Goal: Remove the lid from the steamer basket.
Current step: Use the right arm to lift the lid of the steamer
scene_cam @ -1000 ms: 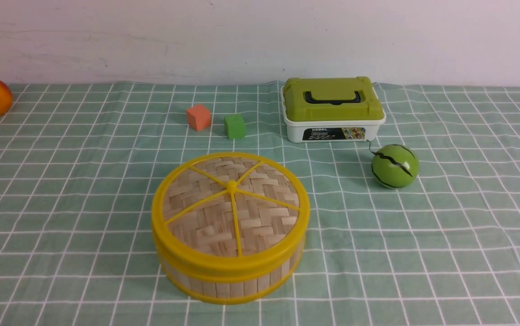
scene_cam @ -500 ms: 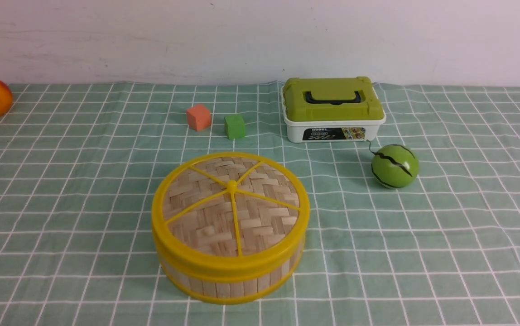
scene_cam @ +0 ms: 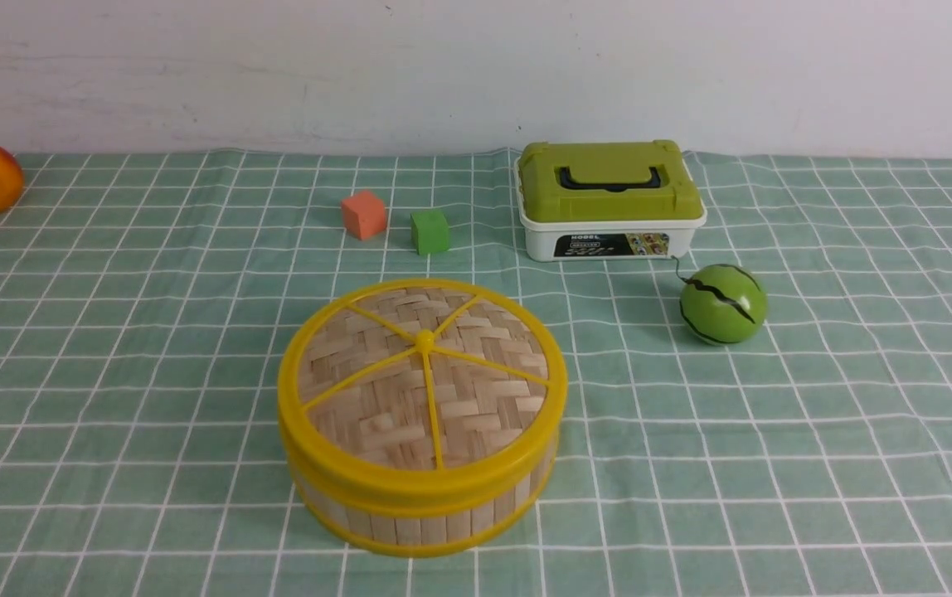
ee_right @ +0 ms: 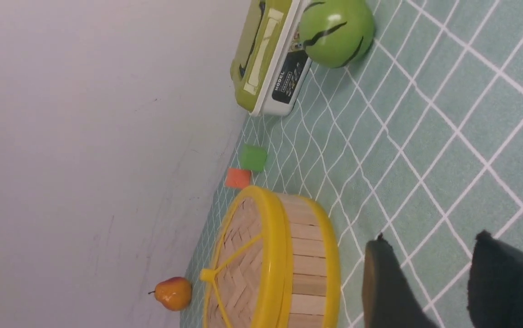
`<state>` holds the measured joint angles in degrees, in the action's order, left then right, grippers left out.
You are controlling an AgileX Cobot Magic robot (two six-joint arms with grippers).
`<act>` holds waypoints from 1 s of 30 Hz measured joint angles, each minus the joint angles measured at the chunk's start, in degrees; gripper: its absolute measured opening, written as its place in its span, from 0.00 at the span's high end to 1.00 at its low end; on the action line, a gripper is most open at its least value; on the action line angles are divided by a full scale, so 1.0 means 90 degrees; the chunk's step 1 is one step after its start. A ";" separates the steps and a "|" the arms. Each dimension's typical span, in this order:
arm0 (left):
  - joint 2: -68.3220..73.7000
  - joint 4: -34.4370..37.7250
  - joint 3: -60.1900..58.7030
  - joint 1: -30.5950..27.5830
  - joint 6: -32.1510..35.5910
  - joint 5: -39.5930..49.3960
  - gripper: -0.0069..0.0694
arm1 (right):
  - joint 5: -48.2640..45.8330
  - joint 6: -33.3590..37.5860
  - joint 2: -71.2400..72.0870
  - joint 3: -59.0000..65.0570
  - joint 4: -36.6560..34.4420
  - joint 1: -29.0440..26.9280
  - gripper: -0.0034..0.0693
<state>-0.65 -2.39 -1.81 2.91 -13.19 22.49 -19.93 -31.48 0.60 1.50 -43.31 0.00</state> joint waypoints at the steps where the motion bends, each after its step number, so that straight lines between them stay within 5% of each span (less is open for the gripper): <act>1: 0.0000 0.0000 0.0000 0.0000 0.0000 0.0000 0.60 | -0.0062 0.0384 0.0000 -0.0028 0.0008 0.0003 0.62; 5: 0.0000 0.0000 0.0000 0.0000 0.0000 0.0000 0.60 | -0.0663 0.2290 -0.0179 -0.0916 0.0283 0.0081 0.70; 10: 0.0000 0.0000 0.0000 0.0000 0.0000 0.0000 0.60 | -0.2341 0.4514 -0.2170 -0.3335 0.1248 0.0118 0.95; 16: 0.0000 0.0000 0.0000 0.0000 0.0000 0.0000 0.60 | -0.4556 0.6306 -0.4514 -0.5609 0.1717 0.0125 0.97; 18: 0.0000 0.0000 0.0000 0.0000 0.0000 0.0000 0.60 | -0.4951 0.6592 -0.5091 -0.6090 0.1755 0.0181 0.97; 23: 0.0000 0.0000 0.0000 0.0000 0.0000 0.0000 0.60 | -0.5434 0.6933 -0.6795 -0.7412 0.2106 0.1429 0.95; 30: 0.0000 0.0000 0.0000 0.0000 0.0000 0.0000 0.60 | -0.5046 0.6101 -0.8754 -0.9053 0.3421 0.3427 0.95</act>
<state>-0.65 -2.39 -1.81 2.91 -13.19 22.49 -65.34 23.43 -78.18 -79.97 -12.52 30.84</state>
